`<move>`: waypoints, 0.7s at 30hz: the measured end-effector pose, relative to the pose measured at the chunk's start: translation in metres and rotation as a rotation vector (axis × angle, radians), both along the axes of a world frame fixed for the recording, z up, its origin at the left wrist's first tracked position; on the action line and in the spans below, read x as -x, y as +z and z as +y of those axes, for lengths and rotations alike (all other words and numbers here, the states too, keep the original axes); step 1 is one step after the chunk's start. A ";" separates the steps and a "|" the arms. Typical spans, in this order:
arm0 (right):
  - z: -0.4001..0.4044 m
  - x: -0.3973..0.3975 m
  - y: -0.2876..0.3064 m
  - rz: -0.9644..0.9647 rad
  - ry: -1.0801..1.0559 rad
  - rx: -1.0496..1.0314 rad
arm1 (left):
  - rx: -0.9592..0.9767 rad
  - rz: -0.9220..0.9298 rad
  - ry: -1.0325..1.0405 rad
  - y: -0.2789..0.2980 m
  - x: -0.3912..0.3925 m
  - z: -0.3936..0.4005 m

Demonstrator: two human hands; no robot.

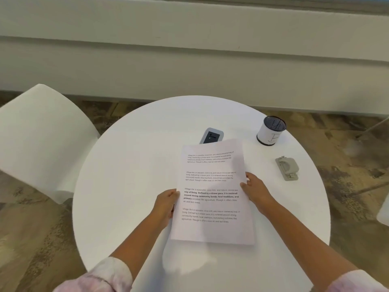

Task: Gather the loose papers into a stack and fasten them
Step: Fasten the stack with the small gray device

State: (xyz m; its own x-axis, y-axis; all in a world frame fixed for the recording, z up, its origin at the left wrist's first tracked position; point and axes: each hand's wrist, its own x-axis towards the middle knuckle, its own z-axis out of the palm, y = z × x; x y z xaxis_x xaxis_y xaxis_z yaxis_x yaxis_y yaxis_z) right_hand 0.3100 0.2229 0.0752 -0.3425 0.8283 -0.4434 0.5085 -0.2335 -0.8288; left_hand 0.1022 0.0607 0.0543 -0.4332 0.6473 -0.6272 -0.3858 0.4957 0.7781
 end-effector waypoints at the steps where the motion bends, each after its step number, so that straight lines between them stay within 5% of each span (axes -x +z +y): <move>1: 0.002 -0.004 0.000 0.005 -0.002 0.007 | 0.022 0.022 0.003 -0.001 -0.006 0.004; 17: 0.058 -0.065 -0.016 0.041 -0.005 0.190 | 0.165 0.195 0.167 -0.028 -0.074 0.037; 19: 0.067 -0.071 -0.018 -0.021 -0.003 0.090 | 0.196 0.224 0.171 -0.033 -0.077 0.037; 21: 0.081 -0.078 -0.021 -0.197 0.005 -0.240 | 0.213 0.245 0.175 -0.036 -0.080 0.039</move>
